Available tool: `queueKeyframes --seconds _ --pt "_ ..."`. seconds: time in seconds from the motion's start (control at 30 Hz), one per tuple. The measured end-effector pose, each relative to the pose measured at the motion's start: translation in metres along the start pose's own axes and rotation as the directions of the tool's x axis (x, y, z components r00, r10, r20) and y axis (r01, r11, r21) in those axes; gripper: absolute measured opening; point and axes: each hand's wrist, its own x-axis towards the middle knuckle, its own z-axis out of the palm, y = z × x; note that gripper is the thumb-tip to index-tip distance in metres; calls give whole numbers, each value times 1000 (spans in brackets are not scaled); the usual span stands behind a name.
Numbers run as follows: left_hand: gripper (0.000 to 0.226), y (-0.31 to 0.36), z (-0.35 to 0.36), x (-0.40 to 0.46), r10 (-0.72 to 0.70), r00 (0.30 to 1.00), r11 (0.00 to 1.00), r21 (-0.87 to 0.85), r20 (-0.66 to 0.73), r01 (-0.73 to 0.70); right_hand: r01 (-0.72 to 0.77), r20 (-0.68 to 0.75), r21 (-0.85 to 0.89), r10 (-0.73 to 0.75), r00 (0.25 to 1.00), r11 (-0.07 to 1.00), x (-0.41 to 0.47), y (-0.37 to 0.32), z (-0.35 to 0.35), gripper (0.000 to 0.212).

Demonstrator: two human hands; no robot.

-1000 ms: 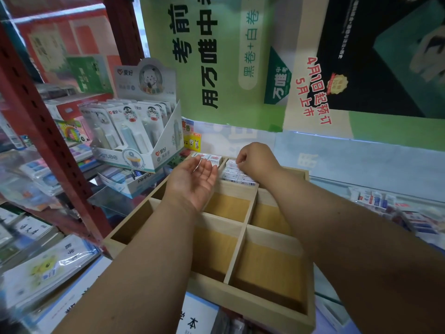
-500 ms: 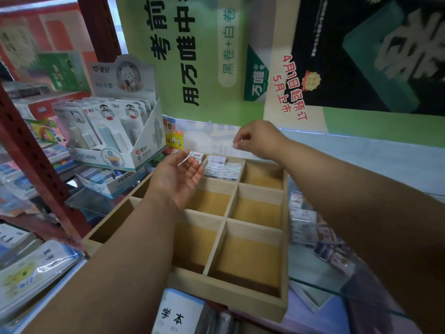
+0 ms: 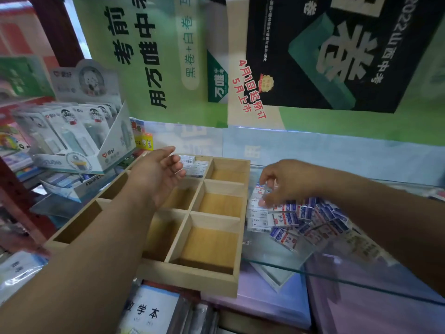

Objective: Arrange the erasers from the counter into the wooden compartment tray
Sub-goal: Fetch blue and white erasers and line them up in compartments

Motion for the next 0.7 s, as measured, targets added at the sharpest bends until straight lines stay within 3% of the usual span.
queueKeyframes --seconds 0.1,0.2,0.7 --pt "7 -5 12 -12 -15 999 1000 14 32 15 82 17 -249 -80 997 965 -1 -15 22 72" --pt "8 -7 21 -21 -27 999 999 22 46 26 115 19 -365 -116 993 924 1 -25 34 59" --pt "9 -13 26 -33 -77 996 997 11 35 77 98 65 -394 -78 995 914 5 -28 40 45"
